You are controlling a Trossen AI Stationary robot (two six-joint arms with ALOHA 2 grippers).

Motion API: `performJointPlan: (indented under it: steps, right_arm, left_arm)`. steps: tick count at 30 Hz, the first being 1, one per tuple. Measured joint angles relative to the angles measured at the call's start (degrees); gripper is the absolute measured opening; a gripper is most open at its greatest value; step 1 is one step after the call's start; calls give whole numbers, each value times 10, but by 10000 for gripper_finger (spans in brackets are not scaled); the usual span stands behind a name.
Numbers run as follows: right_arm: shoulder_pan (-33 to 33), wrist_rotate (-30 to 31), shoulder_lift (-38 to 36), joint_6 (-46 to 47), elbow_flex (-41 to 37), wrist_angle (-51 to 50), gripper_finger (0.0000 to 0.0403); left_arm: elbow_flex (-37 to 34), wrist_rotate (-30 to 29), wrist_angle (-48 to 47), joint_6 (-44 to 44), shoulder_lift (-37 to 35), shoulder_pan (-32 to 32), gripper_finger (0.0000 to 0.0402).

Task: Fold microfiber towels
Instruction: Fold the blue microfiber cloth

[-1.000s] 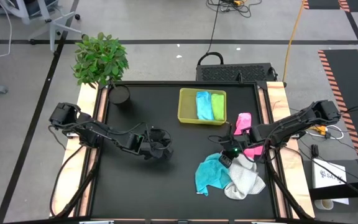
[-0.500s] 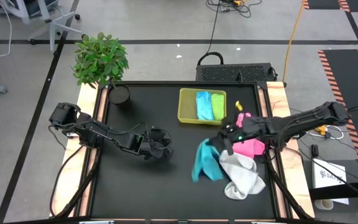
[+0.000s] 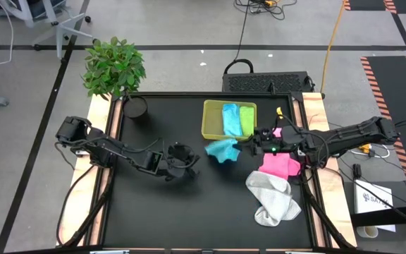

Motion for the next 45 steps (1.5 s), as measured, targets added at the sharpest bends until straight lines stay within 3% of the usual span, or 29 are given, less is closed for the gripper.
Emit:
performJointPlan:
  steps: [3,7,10,15,22,31,38,45]
  right_arm:
    - [0,0,0,1,0,3,0]
    - [0,0,0,7,0,8,0]
    - [0,-1,0,15,0,8,0]
    - [0,-1,0,16,0,8,0]
    - [0,-1,0,16,0,11,0]
    - [0,0,4,14,0,26,0]
    - [0,0,11,18,0,35,0]
    - [0,0,25,34,-1,37,0]
  left_arm:
    - [0,12,2,25,0,7,35]
    - [0,88,7,57,0,19,48]
    - [0,131,20,58,11,20,80]
    - [1,138,69,54,29,3,148]
    - [1,100,115,58,87,-17,197]
    - [15,29,218,97,147,-23,200]
    - [77,30,216,152,199,-22,200]
    - [121,-17,192,192,217,-14,200]
